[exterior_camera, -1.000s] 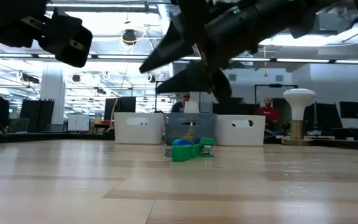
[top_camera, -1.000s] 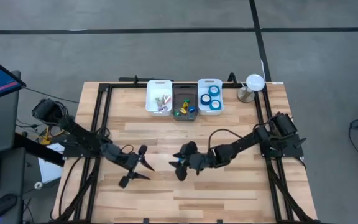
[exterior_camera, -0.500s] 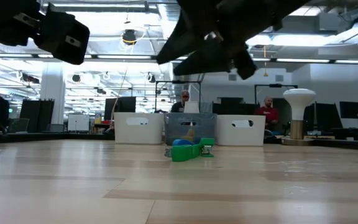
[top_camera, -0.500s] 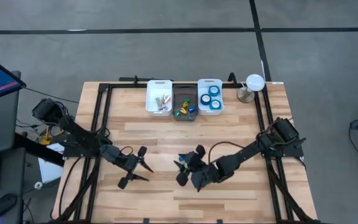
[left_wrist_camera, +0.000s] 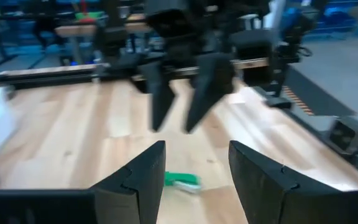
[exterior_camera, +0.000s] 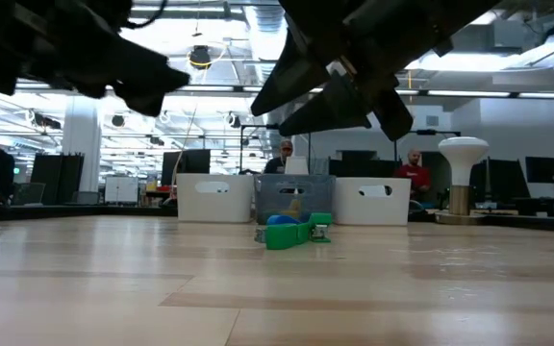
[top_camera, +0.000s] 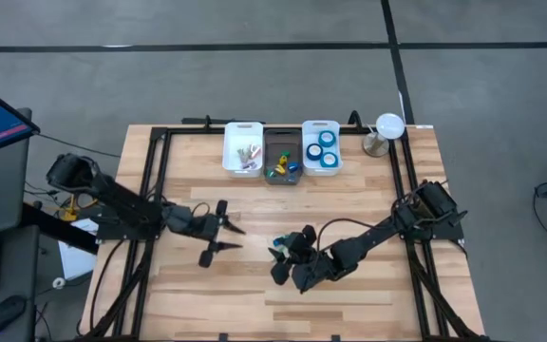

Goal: Pick and place Stapler, Stapler remover, tape
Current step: Put the green stapler into the black bin

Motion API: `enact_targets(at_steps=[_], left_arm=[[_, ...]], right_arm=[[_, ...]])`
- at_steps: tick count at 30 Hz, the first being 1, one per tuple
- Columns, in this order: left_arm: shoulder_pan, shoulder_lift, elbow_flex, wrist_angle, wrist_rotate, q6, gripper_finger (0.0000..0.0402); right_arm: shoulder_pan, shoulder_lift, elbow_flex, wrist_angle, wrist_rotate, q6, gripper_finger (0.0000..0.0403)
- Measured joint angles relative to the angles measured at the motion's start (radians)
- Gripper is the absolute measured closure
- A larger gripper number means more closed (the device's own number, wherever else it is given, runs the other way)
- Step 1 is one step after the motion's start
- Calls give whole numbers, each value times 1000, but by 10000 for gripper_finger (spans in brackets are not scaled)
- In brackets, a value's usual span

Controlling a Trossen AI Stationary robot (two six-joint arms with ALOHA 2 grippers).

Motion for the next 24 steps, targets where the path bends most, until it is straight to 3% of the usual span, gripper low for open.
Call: enact_targets(at_steps=[8,20,24], left_arm=[[100,0,0,-62,0,-10,234],[56,0,0,-154,121,-72,234],[51,0,0,-169,146,-60,234]], right_arm=[[-20,16,0,14,11,84,217],[-81,199,15,47,48,185,236],[-87,211,64,-90,47,188,244]])
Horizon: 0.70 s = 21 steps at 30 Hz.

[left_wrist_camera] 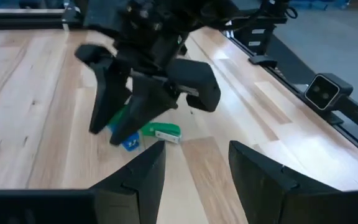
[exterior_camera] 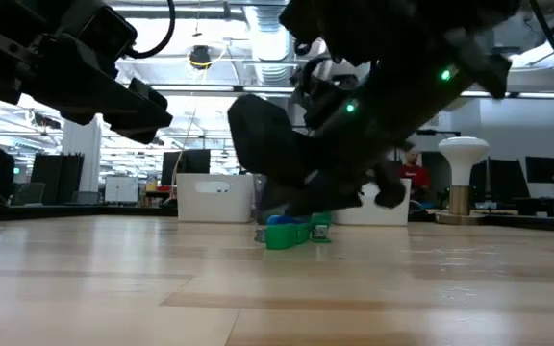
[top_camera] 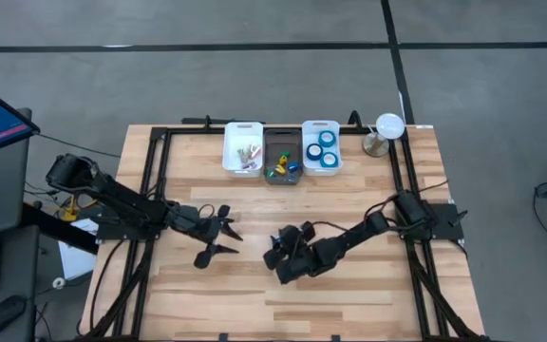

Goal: Pick and place Stapler, Stapler remover, tape
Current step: Put the green stapler into the black bin

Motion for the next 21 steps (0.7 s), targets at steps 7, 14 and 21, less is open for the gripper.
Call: enact_targets(at_steps=[7,14,21], left_arm=[[0,0,0,-1,23,53,234],[2,0,-1,-4,23,53,234],[2,0,-14,-2,23,53,234]], right_arm=[[4,-27,196,-453,-32,96,243],[11,-17,296,-679,-165,166,213],[0,-15,289,-753,-229,248,174]])
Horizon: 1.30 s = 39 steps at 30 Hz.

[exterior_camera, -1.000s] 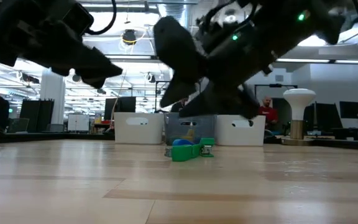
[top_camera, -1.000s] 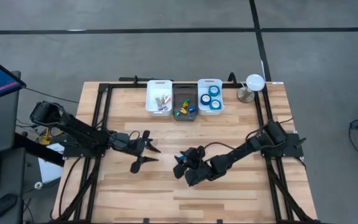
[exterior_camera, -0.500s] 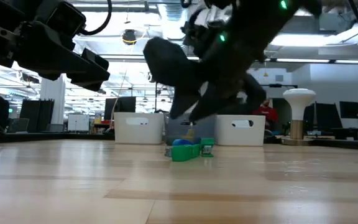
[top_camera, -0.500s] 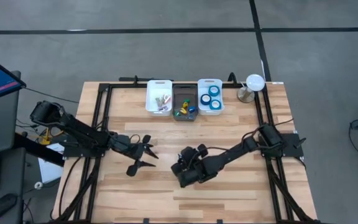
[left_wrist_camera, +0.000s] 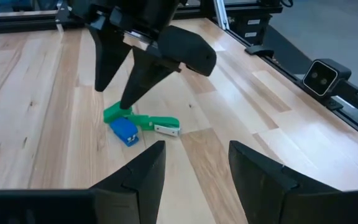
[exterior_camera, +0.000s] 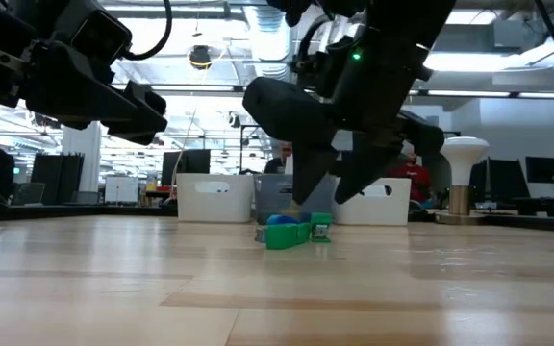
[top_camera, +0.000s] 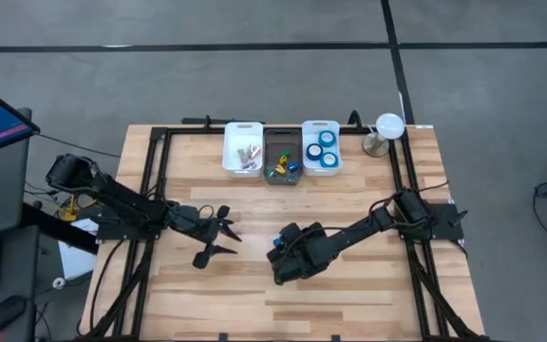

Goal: Pick and place Stapler, Stapler remover, tape
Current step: Put the green stapler into the black bin

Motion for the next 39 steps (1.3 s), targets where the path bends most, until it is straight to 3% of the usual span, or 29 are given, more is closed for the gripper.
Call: enact_targets(at_steps=[10,20,24,35,39], left_arm=[[0,0,0,1,0,-2,234],[0,0,0,1,0,-1,234],[0,0,0,1,0,-1,234],[0,0,0,1,0,0,234],[0,0,0,3,0,0,234]], right_arm=[[-21,60,1,21,-88,4,159],[-28,109,6,29,-87,19,164],[-29,98,3,32,-94,33,193],[-34,92,40,-1,-68,33,327],[-59,96,86,-58,-23,-1,345]])
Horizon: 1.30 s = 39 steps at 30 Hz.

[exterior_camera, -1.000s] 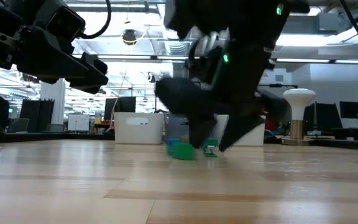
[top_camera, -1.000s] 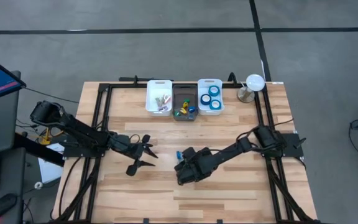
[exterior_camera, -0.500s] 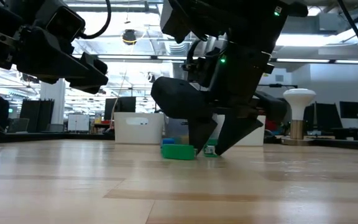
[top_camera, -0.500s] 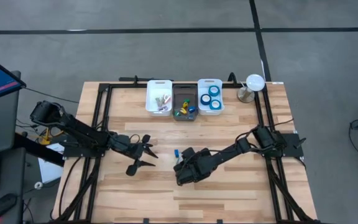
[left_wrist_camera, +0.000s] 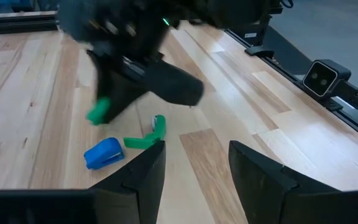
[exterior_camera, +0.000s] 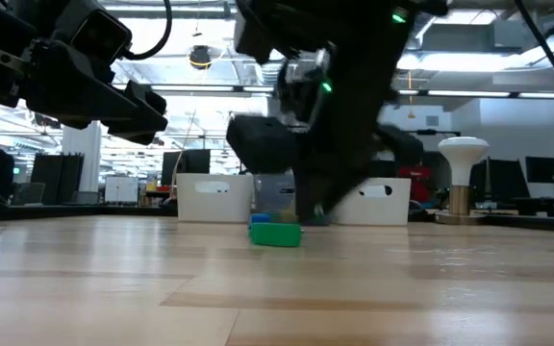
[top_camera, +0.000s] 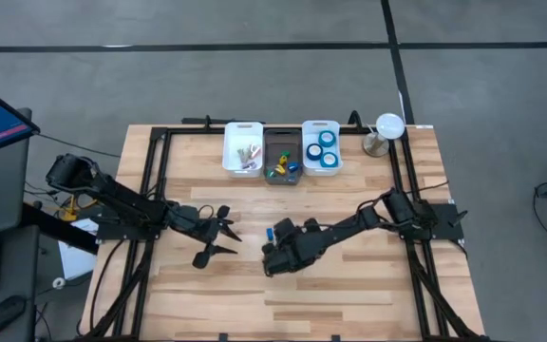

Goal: Pick and place Stapler, Stapler remover, tape
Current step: Put the green stapler into the black bin

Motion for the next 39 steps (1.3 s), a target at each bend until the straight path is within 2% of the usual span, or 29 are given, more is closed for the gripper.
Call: enact_targets(at_steps=[4,8,14,17,19,23,25,29,33,39], left_arm=[[0,0,0,4,0,0,234],[0,0,0,4,0,0,234],[0,0,0,4,0,0,234],[-1,0,0,4,0,0,234],[-1,0,0,4,0,0,234],[-1,0,0,4,0,0,234],[-1,0,0,4,0,0,234],[-1,0,-2,4,0,0,234],[-1,0,-2,3,0,0,234],[-1,0,-3,3,0,0,234]], right_arm=[[-46,-2,93,-120,64,-59,338],[-117,-3,201,-202,112,-196,322],[-258,-8,384,-282,181,-439,337],[-340,-8,438,-286,183,-553,338],[-397,-8,455,-276,162,-617,335],[-515,-2,440,-206,-17,-703,331],[-564,6,427,-175,-69,-727,330],[-624,2,396,-121,-88,-759,330],[-661,6,382,-137,-151,-782,327],[-642,4,359,-129,-143,-898,291]])
